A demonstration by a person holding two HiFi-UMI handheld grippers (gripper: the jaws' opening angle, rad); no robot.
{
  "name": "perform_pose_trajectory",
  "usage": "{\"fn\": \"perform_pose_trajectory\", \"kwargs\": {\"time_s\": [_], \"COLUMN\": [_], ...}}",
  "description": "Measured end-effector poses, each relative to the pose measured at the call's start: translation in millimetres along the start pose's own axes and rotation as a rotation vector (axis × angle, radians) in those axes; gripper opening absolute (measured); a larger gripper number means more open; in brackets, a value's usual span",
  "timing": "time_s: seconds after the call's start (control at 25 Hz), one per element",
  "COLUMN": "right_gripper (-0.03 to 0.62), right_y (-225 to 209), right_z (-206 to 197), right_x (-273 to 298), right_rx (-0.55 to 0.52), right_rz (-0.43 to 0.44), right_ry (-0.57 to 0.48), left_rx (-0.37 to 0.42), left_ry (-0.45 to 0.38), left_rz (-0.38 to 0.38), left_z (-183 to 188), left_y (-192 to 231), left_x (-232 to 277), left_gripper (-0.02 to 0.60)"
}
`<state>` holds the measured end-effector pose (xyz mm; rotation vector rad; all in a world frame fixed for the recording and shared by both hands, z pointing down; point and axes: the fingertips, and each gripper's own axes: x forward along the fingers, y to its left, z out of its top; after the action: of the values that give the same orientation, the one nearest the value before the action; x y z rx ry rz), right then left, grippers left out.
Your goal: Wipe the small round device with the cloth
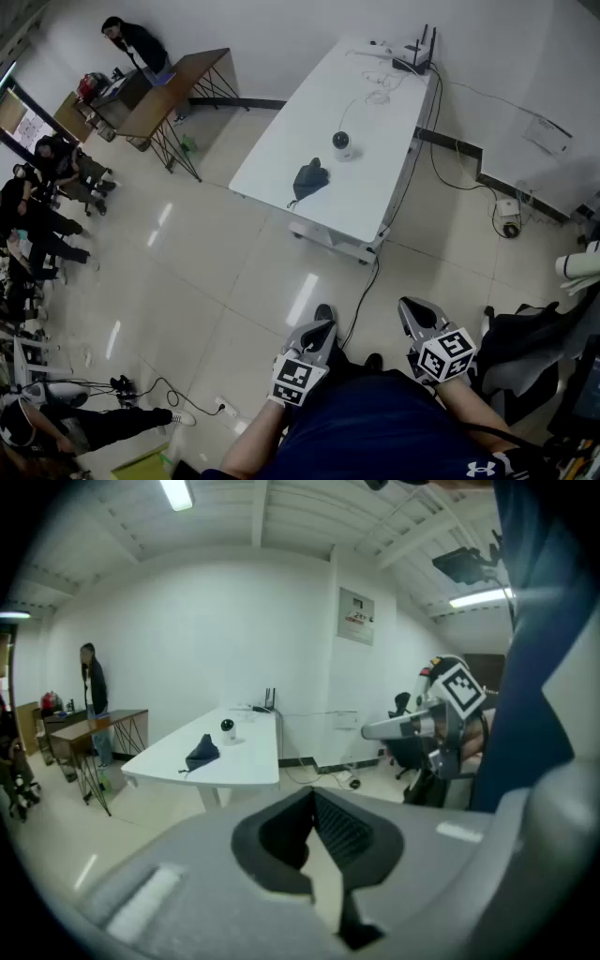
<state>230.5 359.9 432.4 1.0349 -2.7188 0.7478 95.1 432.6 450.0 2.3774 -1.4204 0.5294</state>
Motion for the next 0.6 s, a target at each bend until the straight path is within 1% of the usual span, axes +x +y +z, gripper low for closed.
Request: {"fn": "perform_pose_trajectory", "kwargs": {"time_s": [0.12,0.2,0.24,0.28,0.36,0.48,0.6], "right_gripper": [0.009,0.009,0.009,0.009,0.009,0.009,0.009], "right_y": [-20.6,-31.0,-36.0,-41.8,-56.1,-79.6,-93.7], "right_z": [15.0,22.2,24.5,26.5,33.5,55.5,83.5], "right_x": [19.1,33.7,41.4,49.4,68.6,104.7,144.8], "right_rx": [0.004,0.002,-0.001,-0.004,-0.006,0.017,0.022], "right_rz": [-0.024,-0.040,-0.051,-0.065,-0.102,-0.167,-0.218], "right_ry": [-0.011,-0.016,-0.015,-0.012,-0.007,-0.009,-0.001], "left_rx": [0.046,0.082,0.098,0.109,0.111,0.102,0.123], "left_ry": [-0.031,-0.018,-0.004,0.006,0.009,0.010,0.053], "left_rz": [0.044,0.075,0.085,0.092,0.105,0.110,0.083], "left_z": [22.3,28.6,29.5,30.8,38.6,57.6,70.0], "left_y": [37.0,70.2,88.8,108.5,151.6,217.0,269.5], "left_x": [21.2,38.4,48.5,59.4,82.6,123.6,170.5], "left_gripper": [0.003,0.003,0.036,0.089,0.111,0.126,0.135]}}
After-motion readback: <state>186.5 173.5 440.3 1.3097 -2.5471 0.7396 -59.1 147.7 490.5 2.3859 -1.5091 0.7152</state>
